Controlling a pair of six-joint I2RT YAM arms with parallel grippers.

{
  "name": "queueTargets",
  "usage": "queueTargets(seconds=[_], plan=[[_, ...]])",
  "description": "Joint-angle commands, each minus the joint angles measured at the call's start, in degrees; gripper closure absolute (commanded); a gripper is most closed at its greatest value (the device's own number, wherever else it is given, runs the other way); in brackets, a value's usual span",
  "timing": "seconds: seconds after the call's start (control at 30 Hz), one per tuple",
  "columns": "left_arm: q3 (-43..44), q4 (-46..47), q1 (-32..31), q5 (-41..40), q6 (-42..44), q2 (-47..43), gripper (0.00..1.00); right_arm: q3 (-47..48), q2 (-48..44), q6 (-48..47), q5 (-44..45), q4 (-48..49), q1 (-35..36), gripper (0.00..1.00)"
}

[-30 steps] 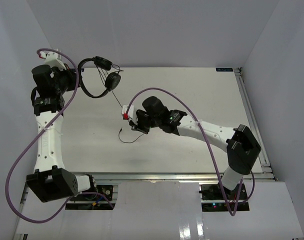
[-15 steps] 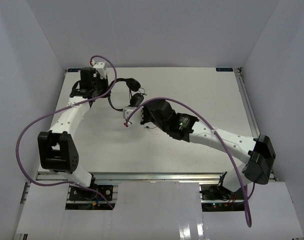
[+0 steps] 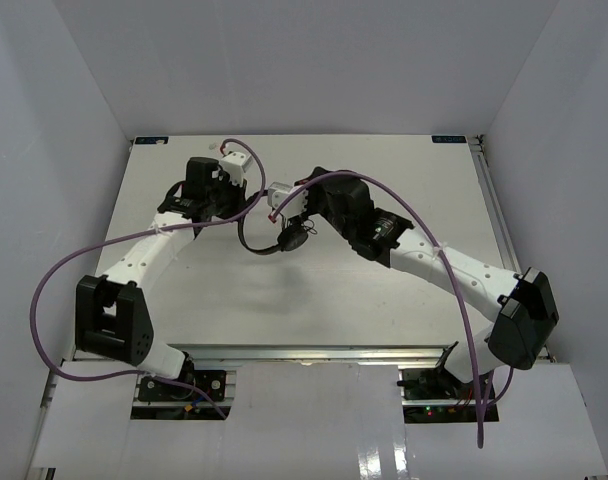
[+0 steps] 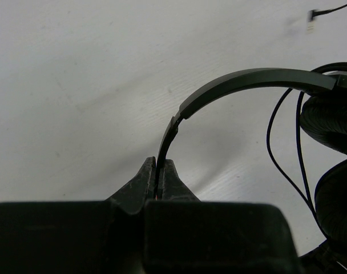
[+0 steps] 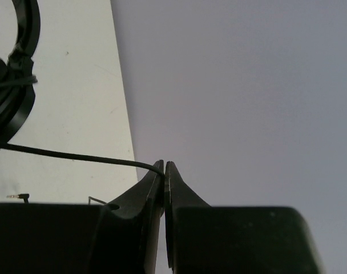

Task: Wrap the headphones

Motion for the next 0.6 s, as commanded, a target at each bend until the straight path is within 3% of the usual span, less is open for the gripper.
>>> queueTargets(seconds=[0.0,0.13,0.57], plan=[[-1.5,1.2,-2.3,8.1,2.3,-7.2,1.0,0.6,-2.1,6.4,-8.4,3.5,-3.3,0.92],[-2.7,1.2,-4.0,11.7,2.8,-10.5,1.0,3.9,-1.0,14.6,-19.2,-1.8,-7.3,0.92],[-1.8,-0.8,-5.2,18.9,1.3,-17.7,1.0,11.4,6.0,30.6,-38.5,-8.3,-17.9,0.92]])
